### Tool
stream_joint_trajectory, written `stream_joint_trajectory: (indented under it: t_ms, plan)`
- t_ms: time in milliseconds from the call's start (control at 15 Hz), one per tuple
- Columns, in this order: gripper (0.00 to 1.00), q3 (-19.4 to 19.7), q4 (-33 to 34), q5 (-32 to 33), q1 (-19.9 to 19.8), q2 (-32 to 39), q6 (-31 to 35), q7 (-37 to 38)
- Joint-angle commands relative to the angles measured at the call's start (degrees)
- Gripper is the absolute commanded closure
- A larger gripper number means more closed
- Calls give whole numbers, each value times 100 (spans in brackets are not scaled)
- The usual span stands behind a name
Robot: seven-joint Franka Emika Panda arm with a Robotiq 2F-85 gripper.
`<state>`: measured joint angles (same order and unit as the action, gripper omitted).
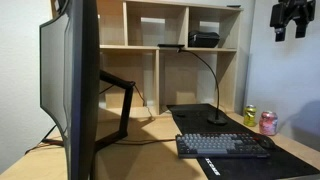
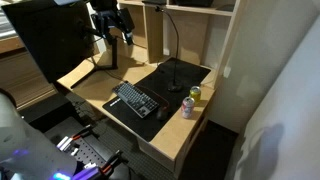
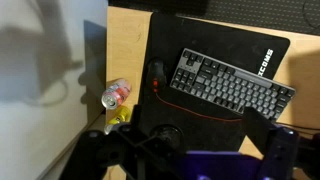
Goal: Turn the desk lamp on
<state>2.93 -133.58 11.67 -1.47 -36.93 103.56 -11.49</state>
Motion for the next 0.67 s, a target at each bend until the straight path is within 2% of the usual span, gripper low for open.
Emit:
stream_joint_trajectory:
  t_ms: [0, 133, 200, 400, 600]
  plan:
    - [0, 29, 12, 18, 42, 3, -15, 20]
    - [0, -228, 77, 162, -237, 26, -336, 893]
    - [0, -260, 130, 124, -247, 50, -557, 1145]
    - [0, -153, 347, -754, -27, 154, -1355, 1544]
    - [0, -193, 484, -1442, -124, 226, -1641, 2272]
